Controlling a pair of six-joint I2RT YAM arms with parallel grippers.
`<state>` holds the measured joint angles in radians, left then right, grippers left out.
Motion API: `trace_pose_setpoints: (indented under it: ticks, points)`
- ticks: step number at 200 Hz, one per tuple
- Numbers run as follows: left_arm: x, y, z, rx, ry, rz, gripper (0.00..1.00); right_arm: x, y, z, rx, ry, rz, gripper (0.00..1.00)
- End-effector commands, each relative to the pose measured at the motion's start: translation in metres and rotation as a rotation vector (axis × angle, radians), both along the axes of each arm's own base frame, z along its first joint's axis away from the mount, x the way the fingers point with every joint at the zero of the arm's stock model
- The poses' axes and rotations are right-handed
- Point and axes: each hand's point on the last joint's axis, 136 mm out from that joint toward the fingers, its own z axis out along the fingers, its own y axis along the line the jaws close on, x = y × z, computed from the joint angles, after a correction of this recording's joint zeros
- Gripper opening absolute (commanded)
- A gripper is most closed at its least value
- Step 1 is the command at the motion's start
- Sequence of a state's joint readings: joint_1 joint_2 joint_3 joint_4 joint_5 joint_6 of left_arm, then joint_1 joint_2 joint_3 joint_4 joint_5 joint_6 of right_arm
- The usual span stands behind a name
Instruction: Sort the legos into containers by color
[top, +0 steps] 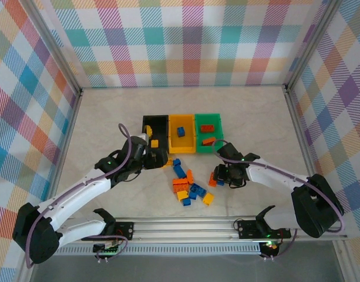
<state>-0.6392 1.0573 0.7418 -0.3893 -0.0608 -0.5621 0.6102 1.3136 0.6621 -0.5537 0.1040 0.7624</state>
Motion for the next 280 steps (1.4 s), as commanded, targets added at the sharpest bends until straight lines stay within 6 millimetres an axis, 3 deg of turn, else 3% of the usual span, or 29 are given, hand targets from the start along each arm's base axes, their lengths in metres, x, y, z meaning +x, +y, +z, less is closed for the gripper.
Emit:
trace_pose_setpoints:
  ticks: [1,33,68,85,130,158,183,207,226,247,280]
  points:
    - [-0.001,0.001,0.004,-0.015,-0.019,0.009,1.0,-0.008,-0.017,-0.008,-0.09,0.033,-0.028,0.56]
    - [-0.001,0.002,0.0,-0.012,-0.017,0.016,1.0,-0.011,-0.03,-0.006,-0.145,0.035,-0.057,0.51]
    - [-0.002,0.003,-0.001,-0.013,-0.016,0.015,1.0,-0.002,-0.01,0.001,-0.052,0.005,-0.019,0.61]
    - [-0.003,0.003,0.0,-0.008,-0.019,0.013,1.0,-0.001,-0.005,-0.004,-0.049,0.034,-0.012,0.61]
    - [-0.005,0.008,0.0,0.002,-0.024,0.022,1.0,-0.007,-0.01,-0.022,-0.077,0.082,-0.028,0.47]
    - [-0.006,0.009,0.001,0.004,-0.027,0.016,1.0,0.004,-0.003,-0.002,-0.048,0.011,0.012,0.34]
    - [-0.008,0.012,0.001,0.024,-0.034,0.011,1.0,0.028,0.024,0.045,0.051,-0.124,0.132,0.3]
    - [-0.012,0.014,-0.002,0.018,-0.034,0.008,1.0,0.062,0.069,0.095,0.16,-0.238,0.243,0.3]
    - [-0.016,0.013,-0.006,0.0,-0.026,-0.001,1.0,0.091,0.106,0.122,0.199,-0.312,0.31,0.3]
    - [-0.022,0.012,-0.01,-0.005,-0.013,-0.02,1.0,0.125,0.137,0.136,0.216,-0.353,0.339,0.3]
    - [-0.029,0.015,-0.015,0.001,0.008,-0.034,1.0,0.172,0.165,0.124,0.165,-0.358,0.332,0.34]
